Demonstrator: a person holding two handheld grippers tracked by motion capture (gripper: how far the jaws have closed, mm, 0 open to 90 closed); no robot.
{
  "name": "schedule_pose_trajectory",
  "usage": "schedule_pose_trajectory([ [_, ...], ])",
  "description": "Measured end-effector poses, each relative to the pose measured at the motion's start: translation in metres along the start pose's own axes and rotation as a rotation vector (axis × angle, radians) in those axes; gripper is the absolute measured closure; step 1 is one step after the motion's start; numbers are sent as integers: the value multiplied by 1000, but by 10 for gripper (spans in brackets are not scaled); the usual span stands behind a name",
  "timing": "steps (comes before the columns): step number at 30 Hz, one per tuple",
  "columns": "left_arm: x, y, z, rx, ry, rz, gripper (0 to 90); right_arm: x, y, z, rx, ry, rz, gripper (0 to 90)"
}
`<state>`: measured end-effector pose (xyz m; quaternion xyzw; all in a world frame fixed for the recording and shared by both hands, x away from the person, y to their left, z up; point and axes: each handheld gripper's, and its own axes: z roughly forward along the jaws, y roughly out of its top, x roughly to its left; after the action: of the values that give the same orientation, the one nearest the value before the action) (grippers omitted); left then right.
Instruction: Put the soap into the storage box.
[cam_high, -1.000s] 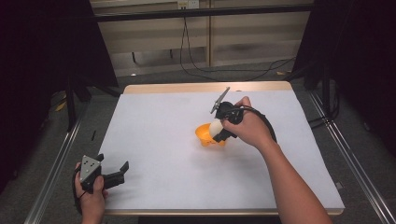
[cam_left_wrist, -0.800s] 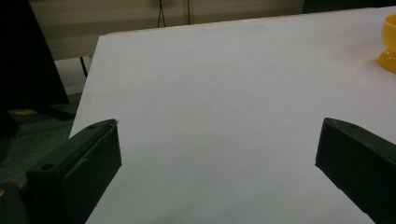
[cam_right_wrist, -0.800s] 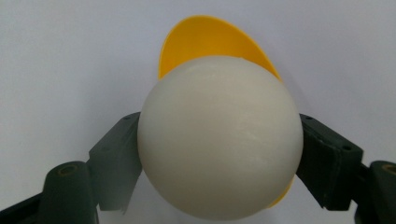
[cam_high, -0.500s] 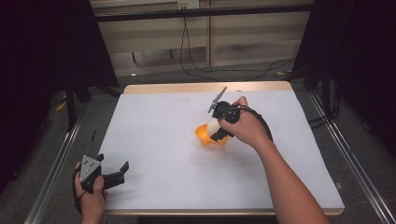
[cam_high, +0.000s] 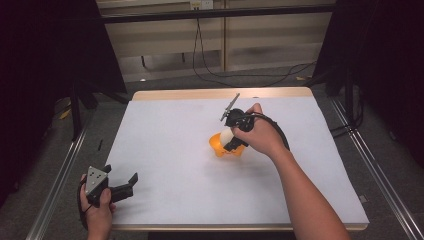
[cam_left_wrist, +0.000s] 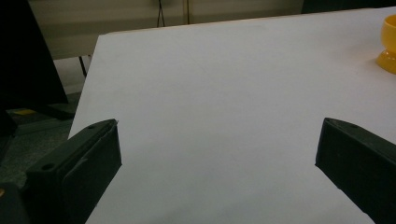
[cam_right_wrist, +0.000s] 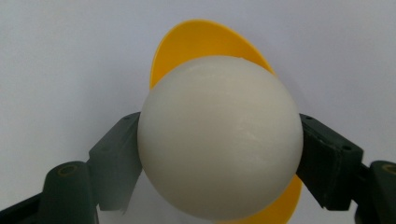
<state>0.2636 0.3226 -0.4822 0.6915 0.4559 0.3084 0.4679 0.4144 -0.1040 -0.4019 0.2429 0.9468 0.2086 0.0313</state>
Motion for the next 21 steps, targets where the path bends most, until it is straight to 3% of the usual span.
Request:
schedule_pose_trajectory([
  [21, 1, 0, 0, 4, -2, 8, 0, -5, 0, 5, 13, -8, -4, 223],
])
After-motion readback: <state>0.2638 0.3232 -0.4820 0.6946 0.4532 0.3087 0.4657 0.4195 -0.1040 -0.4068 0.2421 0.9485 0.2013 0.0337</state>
